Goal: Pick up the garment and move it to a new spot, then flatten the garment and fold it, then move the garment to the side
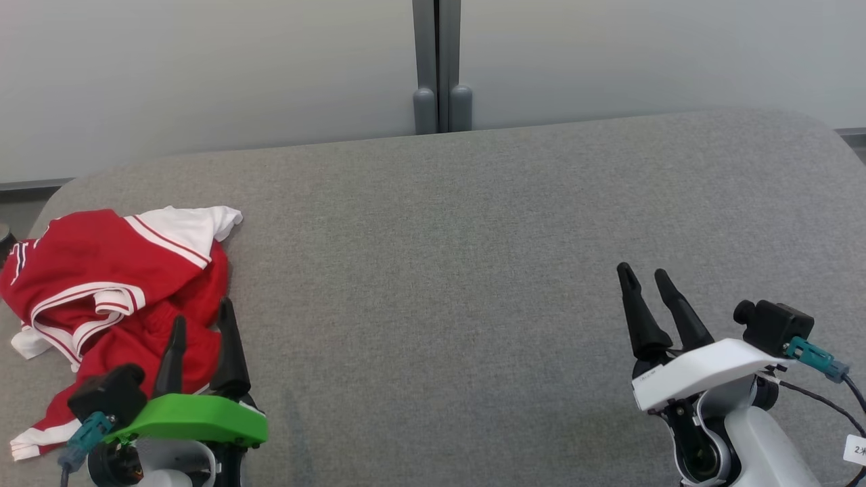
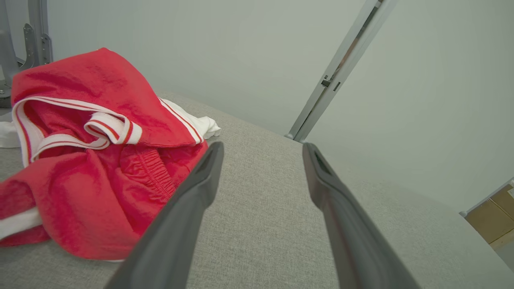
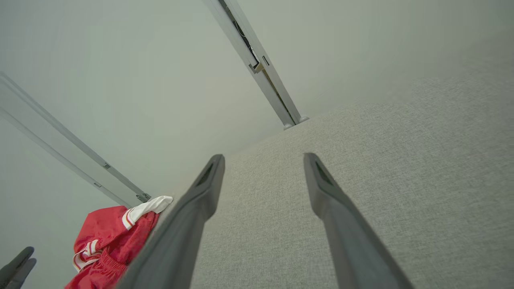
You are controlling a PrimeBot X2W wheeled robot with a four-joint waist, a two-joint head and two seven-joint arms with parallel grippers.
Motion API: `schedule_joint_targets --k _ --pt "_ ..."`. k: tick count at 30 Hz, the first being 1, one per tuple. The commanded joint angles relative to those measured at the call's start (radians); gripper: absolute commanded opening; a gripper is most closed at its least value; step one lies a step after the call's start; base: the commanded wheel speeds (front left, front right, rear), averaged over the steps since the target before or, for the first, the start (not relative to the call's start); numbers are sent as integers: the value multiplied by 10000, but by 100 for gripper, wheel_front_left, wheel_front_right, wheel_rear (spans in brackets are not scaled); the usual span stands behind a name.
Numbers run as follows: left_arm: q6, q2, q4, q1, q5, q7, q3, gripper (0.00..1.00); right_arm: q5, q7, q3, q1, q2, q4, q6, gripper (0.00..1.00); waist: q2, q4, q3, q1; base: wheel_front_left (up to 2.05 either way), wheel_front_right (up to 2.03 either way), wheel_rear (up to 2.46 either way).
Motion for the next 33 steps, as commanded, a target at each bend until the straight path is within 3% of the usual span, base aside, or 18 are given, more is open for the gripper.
schedule_joint_targets --k 1,33 --pt "79 124 -75 46 293 -110 -40 100 -318 -126 -27 -220 23 -57 4 100 0 -6 -11 -1 0 0 0" --pt "107 64 -181 208 3053 -870 -261 100 -3080 -894 306 -333 6 261 5 100 0 28 -89 -1 0 0 0"
